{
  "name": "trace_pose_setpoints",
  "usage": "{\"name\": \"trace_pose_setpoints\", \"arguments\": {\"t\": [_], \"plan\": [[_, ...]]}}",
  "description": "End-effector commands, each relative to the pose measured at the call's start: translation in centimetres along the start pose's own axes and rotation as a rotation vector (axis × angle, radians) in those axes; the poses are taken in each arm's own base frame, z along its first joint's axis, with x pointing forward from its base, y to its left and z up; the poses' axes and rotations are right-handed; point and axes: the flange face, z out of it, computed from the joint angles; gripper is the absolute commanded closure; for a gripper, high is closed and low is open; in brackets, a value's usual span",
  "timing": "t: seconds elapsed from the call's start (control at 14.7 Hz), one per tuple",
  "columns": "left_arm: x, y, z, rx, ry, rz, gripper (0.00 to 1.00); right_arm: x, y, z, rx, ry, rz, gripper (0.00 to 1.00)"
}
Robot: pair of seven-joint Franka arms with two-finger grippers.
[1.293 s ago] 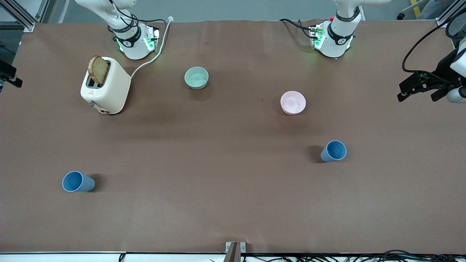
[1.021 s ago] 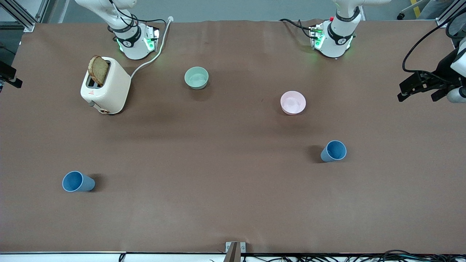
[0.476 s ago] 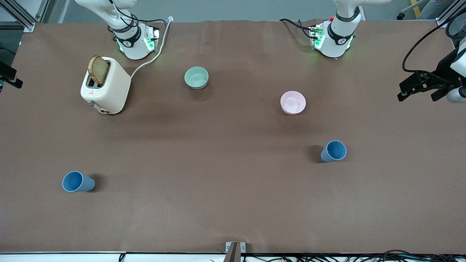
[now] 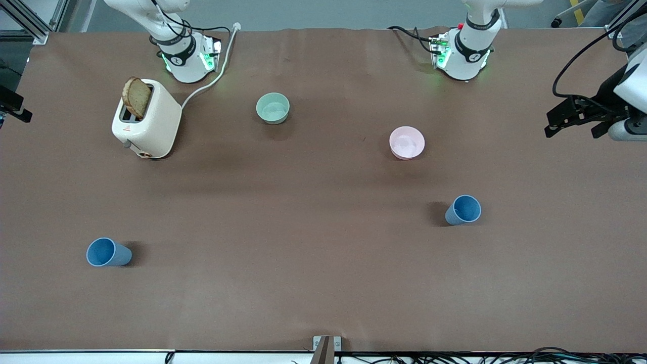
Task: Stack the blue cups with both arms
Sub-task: 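Move the left gripper and the right gripper toward the two blue cups, then close the left gripper and the right gripper around each blue cup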
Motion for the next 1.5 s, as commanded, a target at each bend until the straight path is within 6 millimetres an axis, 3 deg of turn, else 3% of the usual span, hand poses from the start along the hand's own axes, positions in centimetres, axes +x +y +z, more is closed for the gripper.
{"name": "trace_pose_setpoints", "arguments": {"t": [0.0,0.14,0.27,0.61,0.68,0.88,1.16,1.43], "plan": [[1.6,0.0,1.8,-0.007,-0.033,0.014,0.00,0.2,0.5,0.4,-0.004,-0.002,0.016,0.00],[2.8,-0.2,3.6,-0.009,-0.039,0.011,0.00,1.0,0.7,1.1,-0.003,-0.001,0.018,0.00],[4.3,-0.5,6.1,-0.010,-0.065,0.005,0.00,2.8,1.2,3.4,-0.005,-0.012,0.027,0.00],[7.6,0.1,14.0,-0.004,-0.142,0.018,0.00,8.8,2.9,12.5,0.015,-0.018,0.051,0.01],[8.1,0.9,16.5,-0.001,-0.174,0.031,0.00,10.1,3.2,14.5,0.012,-0.007,0.054,0.01],[9.1,0.9,23.2,0.007,-0.245,0.032,0.00,13.7,5.5,21.3,-0.004,0.028,0.078,0.01],[9.3,0.5,29.6,0.015,-0.203,0.031,0.00,16.2,7.0,28.5,-0.018,0.048,0.095,0.01],[8.3,1.5,33.3,0.015,-0.148,0.031,0.00,17.6,8.0,35.7,-0.021,0.051,0.107,0.01]]}}
